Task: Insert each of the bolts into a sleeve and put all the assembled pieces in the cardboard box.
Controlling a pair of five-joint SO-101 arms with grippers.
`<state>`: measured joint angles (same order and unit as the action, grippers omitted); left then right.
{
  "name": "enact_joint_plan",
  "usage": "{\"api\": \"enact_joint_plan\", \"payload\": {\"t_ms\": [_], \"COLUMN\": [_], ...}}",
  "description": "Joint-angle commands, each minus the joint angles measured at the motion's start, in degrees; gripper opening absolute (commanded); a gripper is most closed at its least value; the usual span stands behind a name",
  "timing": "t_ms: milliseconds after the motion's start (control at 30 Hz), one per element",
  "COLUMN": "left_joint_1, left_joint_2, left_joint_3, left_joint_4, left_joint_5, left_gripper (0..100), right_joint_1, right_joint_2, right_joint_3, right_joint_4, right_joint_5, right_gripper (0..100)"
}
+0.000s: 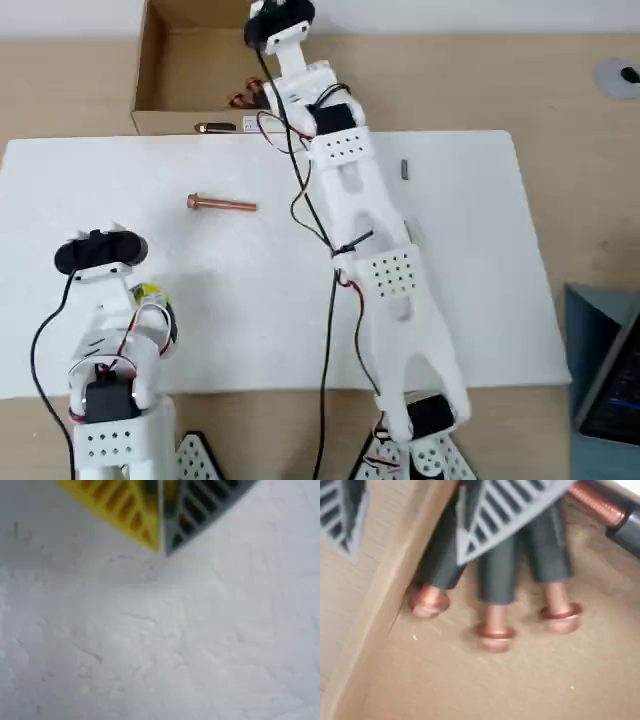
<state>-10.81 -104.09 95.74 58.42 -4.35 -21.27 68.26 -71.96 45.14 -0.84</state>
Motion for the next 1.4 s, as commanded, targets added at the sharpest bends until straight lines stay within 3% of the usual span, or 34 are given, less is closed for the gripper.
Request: {"api": "enact_joint_plan", "payload": {"t_ms": [0, 433, 1233, 1367], "left_joint_1": [-0.18, -0.18, -0.53, -0.70], "left_joint_2": [-0.48, -0.48, -0.48, -0.40], "left_joint_3": [-0.44, -0.44, -0.44, -0.44], "left_joint_4": [-0.79, -0.79, -0.79, -0.79], "left_joint_5": [-0.09, -0.09, 0.00, 1.14], "left_gripper": [0, 0, 0, 0], "right_joint_1": [1.63, 5.41, 6.46, 7.34], "right_joint_2": [-0.84, -0.75, -14.90, -17.10], "right_joint_3": [-3.74, -23.78, -23.60, -23.43], "right_joint_4": [0.53, 20.92, 56.53, 57.32], "right_joint_5": [0.26, 0.26, 0.53, 0.53], "right_gripper": [15.2, 15.2, 15.2, 15.2]}}
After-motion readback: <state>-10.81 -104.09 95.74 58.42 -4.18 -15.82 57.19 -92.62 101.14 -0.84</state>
